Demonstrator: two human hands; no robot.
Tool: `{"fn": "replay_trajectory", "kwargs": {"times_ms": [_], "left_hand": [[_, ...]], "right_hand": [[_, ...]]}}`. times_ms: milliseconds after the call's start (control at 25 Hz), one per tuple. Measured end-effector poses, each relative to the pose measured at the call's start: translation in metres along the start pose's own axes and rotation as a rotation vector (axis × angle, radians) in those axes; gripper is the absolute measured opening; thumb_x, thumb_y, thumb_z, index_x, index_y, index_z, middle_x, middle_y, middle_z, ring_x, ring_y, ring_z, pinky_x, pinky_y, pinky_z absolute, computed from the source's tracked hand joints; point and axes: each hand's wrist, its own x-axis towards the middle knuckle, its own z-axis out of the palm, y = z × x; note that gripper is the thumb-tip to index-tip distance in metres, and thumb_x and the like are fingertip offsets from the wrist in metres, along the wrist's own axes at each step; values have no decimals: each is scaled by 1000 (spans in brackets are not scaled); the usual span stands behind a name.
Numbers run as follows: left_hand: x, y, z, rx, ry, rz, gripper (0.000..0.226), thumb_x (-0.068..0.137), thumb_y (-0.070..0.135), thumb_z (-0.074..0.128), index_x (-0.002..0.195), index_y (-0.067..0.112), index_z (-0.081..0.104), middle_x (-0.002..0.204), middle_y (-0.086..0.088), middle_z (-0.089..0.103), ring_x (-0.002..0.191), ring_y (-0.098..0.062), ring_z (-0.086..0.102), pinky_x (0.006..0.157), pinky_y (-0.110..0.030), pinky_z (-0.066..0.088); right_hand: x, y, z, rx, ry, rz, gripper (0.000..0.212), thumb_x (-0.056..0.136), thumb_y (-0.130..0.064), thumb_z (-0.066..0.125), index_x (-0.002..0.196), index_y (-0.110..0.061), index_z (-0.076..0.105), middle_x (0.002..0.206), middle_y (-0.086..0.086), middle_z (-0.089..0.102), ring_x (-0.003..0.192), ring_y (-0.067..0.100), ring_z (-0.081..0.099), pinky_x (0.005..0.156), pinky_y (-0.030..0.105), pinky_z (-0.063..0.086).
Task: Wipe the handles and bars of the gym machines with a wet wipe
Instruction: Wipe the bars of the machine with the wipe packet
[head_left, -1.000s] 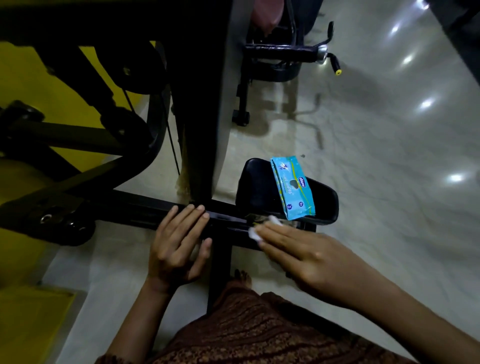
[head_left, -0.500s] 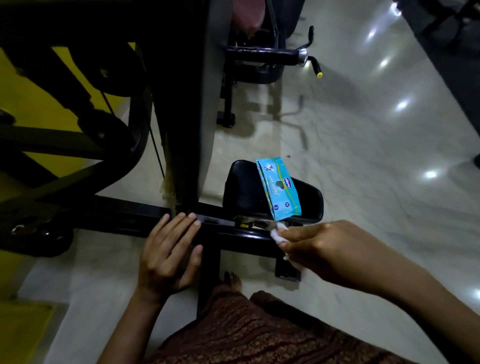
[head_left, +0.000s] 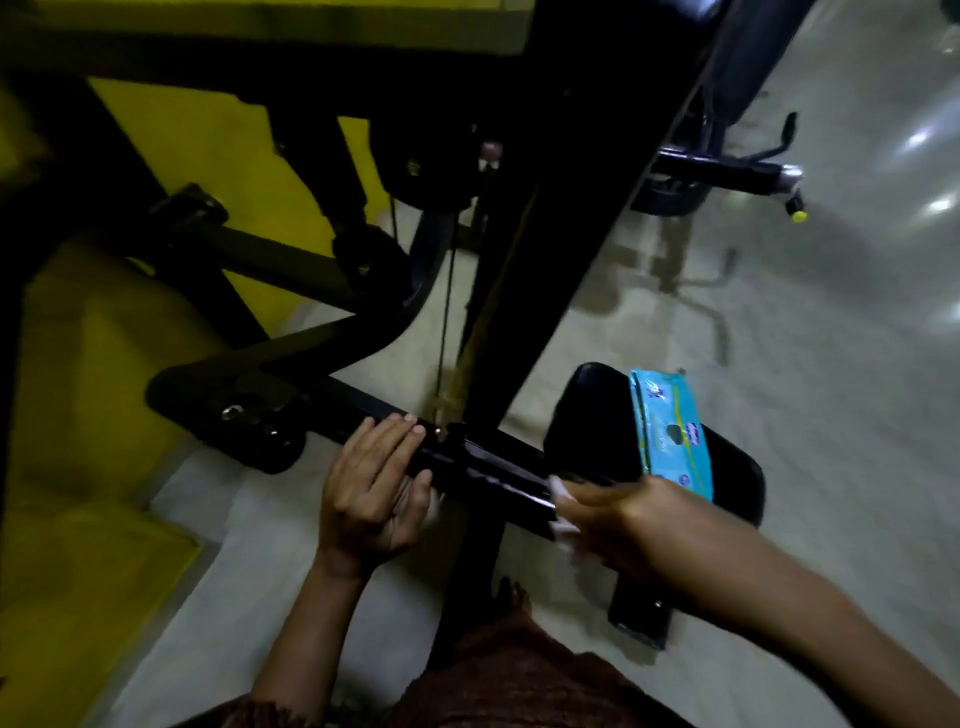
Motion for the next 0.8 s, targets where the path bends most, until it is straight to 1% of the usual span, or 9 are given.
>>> {"fn": "replay_trajectory", "kwargs": {"times_ms": [80,200,280,320,440,520,600,720,800], "left_hand": [[-1,-13,-7,34,-23,-3,35,92,25,44,112,1,61,111,-19,64,113,-25,54,99,-44,41],[-3,-30,-17,114,-19,-123,41,92,28,44,108,-5,65,113,-21,63,114,-27,52,102,-41,39],[-4,-38,-20,156,-19,-137,44,93,28,44,109,-8,63,114,-24,62,116,-28,50,103,-39,38],[-5,-41,-21,165,-31,-128,45,93,29,43,110,-8,62,115,-24,61,117,-29,50,103,-40,39],[-6,-40,-20,167,-47,-133,45,93,29,44,111,-7,62,117,-24,61,118,-29,50,103,-40,39],[-6,-39,-20,211,-27,-117,41,91,26,47,108,-7,65,115,-22,62,117,-30,52,102,-41,40],[-3,-42,-26,305,26,-94,34,87,20,51,102,-5,68,111,-21,65,115,-29,53,102,-43,40],[2,-57,-41,430,84,-176,30,85,15,53,103,-4,67,112,-20,64,116,-27,51,106,-41,34],[-3,-67,-49,415,92,-282,34,90,21,50,105,-4,66,114,-21,64,117,-26,50,108,-37,31]], "right_hand": [[12,1,-25,87,-55,-17,33,98,-38,38,93,-17,63,80,3,66,70,19,61,66,34,53],[75,-25,-42,222,230,-205,21,92,-20,53,95,-7,69,83,3,71,75,8,64,66,21,50],[124,-44,-29,267,106,-155,21,93,-15,53,107,-4,65,98,6,69,89,12,64,76,25,48],[141,-50,-18,264,10,-109,21,95,-16,52,105,-4,65,94,7,67,87,15,63,74,27,46],[140,-30,-5,236,-129,-53,32,95,-30,51,82,-6,67,66,12,59,59,20,53,56,24,31],[119,-9,-22,201,-200,-103,47,88,-51,52,77,-9,71,59,9,61,51,18,54,49,21,34],[109,0,-39,239,-229,-96,53,80,-63,54,85,-16,75,66,1,69,57,10,61,54,28,47],[146,-29,-38,315,-61,-136,28,90,-36,56,103,-17,72,85,-1,73,65,2,63,59,20,49],[180,-65,-23,315,10,-158,32,94,-21,53,125,-16,58,117,2,65,91,5,63,79,19,49]]}}
